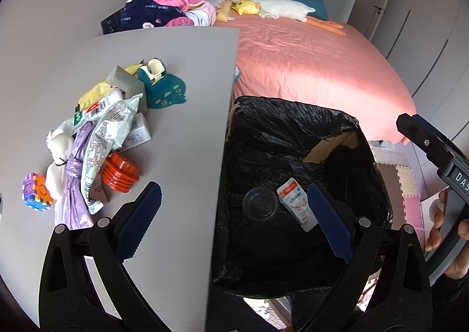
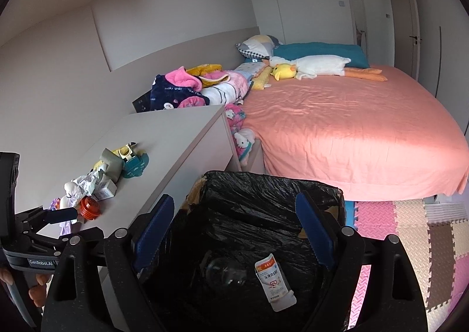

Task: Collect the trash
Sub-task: 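Carry bowl and box to the black trash bag and open both tools, then move both open tools back over the desk clutter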

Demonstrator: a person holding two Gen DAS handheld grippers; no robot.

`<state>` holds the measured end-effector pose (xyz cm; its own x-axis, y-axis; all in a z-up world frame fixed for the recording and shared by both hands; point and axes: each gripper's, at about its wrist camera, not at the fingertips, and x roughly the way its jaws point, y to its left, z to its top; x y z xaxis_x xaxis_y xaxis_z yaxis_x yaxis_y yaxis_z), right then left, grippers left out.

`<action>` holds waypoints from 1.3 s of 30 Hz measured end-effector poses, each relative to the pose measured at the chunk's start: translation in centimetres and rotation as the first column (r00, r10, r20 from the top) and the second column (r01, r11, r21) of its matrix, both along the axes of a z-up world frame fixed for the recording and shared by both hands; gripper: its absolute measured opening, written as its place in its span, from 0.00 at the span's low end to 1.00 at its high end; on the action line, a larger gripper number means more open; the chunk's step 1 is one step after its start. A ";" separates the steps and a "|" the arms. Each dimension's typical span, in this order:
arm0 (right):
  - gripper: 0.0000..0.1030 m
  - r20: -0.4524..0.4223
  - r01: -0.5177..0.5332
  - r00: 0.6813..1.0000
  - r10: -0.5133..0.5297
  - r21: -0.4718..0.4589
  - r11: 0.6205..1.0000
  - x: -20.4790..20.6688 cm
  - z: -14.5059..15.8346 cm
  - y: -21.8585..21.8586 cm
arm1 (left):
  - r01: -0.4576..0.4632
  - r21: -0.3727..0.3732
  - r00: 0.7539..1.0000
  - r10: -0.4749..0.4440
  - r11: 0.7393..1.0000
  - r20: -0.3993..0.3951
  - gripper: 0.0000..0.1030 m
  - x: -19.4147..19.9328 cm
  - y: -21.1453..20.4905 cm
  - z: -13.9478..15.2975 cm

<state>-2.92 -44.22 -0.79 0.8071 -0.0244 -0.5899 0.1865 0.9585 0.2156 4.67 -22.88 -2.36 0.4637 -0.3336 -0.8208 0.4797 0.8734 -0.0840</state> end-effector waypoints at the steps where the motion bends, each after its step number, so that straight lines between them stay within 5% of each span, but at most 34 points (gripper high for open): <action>1: 0.82 0.001 -0.007 1.000 0.007 -0.001 1.000 0.1 0.0 0.4 | -0.010 -0.003 1.000 0.010 1.000 0.000 0.94 0.0 0.5 0.0; 39: 0.84 -0.044 -0.266 0.963 0.265 -0.007 0.964 7.3 -1.1 14.2 | -0.245 0.037 0.969 0.244 0.969 0.027 0.94 3.2 15.6 -0.2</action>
<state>4.35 -30.02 -1.87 0.7600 0.1797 -0.6245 -0.0661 0.9774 0.2009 7.86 -7.31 -2.56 0.5454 -0.1752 -0.8197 0.2529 0.9667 -0.0383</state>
